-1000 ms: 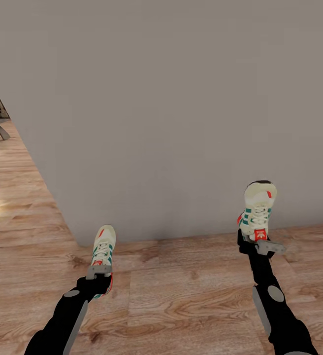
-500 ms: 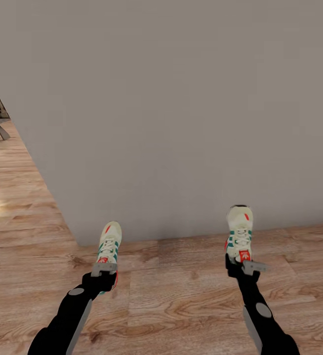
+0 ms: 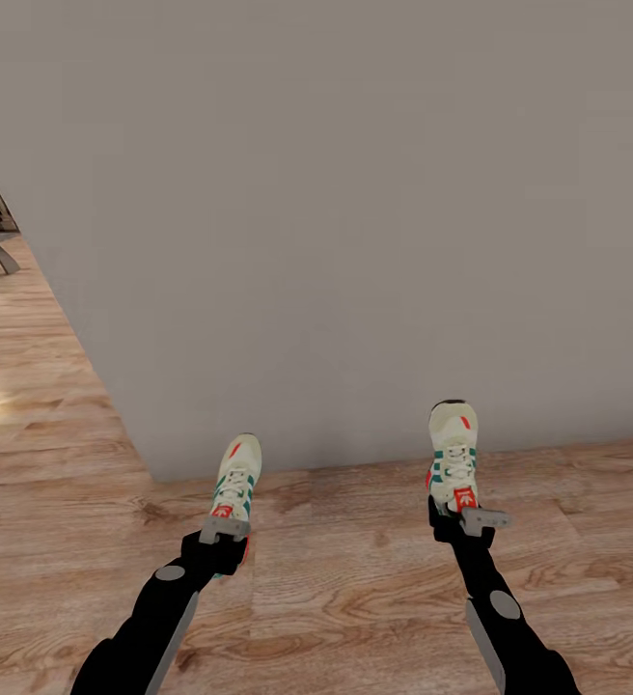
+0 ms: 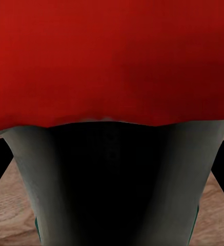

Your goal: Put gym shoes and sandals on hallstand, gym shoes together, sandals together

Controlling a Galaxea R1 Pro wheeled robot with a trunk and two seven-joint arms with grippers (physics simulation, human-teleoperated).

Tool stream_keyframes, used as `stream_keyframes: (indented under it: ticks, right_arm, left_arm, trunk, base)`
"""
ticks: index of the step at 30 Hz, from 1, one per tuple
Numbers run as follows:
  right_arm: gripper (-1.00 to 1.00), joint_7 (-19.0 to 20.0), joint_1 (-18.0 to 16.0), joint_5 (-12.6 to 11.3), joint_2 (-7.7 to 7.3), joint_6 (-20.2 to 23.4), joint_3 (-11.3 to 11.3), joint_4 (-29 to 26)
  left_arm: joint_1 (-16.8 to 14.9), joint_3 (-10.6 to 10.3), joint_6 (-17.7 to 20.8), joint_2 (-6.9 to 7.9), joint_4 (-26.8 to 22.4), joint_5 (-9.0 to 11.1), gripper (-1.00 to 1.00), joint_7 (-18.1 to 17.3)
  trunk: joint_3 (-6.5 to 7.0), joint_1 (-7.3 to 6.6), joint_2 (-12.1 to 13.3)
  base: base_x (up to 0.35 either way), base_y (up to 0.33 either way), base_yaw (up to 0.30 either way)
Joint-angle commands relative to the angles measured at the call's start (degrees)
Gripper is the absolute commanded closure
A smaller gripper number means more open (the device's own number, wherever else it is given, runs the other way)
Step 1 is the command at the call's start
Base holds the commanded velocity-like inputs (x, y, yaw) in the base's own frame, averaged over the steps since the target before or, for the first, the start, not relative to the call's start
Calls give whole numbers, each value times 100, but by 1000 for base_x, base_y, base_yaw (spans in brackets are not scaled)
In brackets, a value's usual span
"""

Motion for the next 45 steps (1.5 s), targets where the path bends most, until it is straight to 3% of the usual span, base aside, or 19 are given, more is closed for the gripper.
stream_keyframes:
  ticks: [1, 16, 45]
  right_arm:
    - [100, 1, 0, 0, 1, 0, 0, 0]
    - [100, -10, 0, 1, 5, 0, 6, 0]
    - [100, -14, 0, 10, 4, 0, 6, 0]
  left_arm:
    - [0, 0, -1, 0, 0, 5, 100, -6]
    - [0, -17, -1, 0, 8, 18, 100, -50]
    - [0, -21, -1, 0, -8, 18, 100, -60]
  trunk:
    - [0, 0, 0]
    - [0, 0, 0]
    - [0, 0, 0]
  base:
    - [0, 0, 0]
    - [0, 0, -13]
    - [0, 0, -278]
